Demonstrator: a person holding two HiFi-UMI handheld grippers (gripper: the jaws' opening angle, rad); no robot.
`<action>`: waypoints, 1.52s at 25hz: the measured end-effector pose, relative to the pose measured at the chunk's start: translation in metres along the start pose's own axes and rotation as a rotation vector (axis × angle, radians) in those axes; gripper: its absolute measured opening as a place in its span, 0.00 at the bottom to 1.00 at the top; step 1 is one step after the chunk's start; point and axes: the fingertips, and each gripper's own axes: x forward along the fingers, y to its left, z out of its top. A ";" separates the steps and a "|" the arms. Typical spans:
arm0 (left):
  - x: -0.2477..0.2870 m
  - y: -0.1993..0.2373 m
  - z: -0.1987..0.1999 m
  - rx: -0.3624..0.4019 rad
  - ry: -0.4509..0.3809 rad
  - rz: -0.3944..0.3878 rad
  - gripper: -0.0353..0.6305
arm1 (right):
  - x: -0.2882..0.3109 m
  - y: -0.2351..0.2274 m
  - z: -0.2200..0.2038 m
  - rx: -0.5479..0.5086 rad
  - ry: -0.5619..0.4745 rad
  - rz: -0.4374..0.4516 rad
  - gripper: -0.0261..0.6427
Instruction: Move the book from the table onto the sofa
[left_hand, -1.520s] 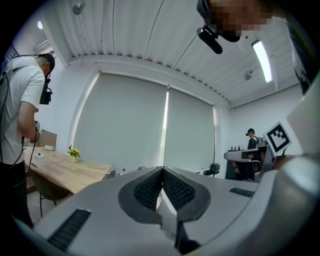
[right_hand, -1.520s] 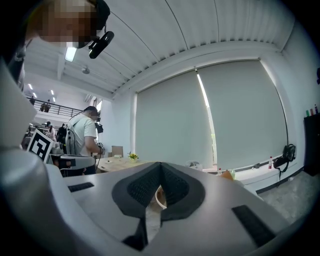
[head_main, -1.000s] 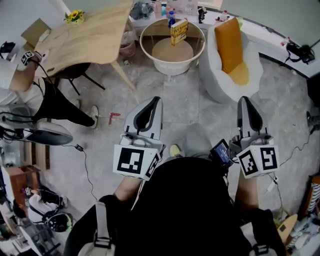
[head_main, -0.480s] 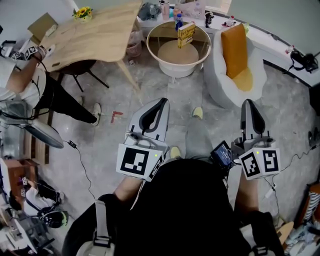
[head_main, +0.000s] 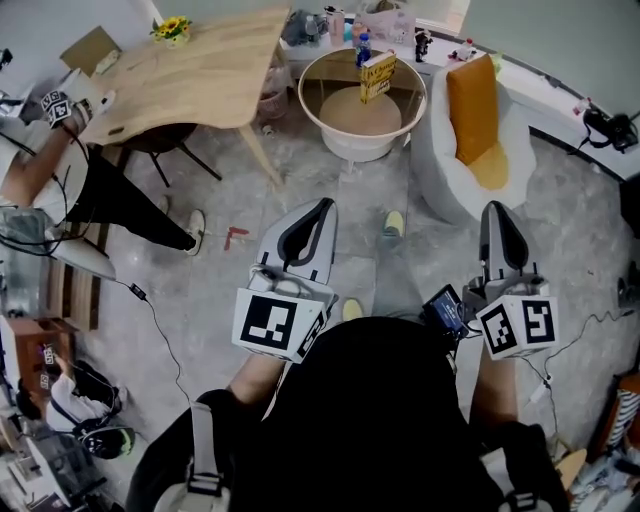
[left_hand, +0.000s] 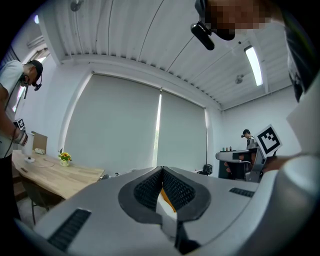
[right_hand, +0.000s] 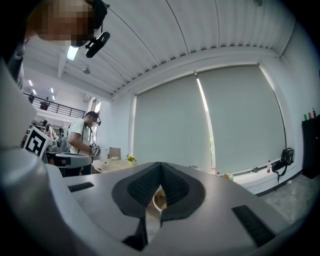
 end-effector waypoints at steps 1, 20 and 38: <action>0.000 0.001 -0.001 0.001 -0.002 0.003 0.07 | 0.001 -0.001 -0.001 -0.002 0.002 -0.003 0.06; 0.041 0.026 -0.005 0.013 0.011 0.024 0.07 | 0.051 -0.019 -0.009 -0.004 -0.005 0.026 0.06; 0.112 0.048 -0.012 -0.005 0.038 0.045 0.07 | 0.113 -0.062 -0.018 -0.008 0.049 0.048 0.06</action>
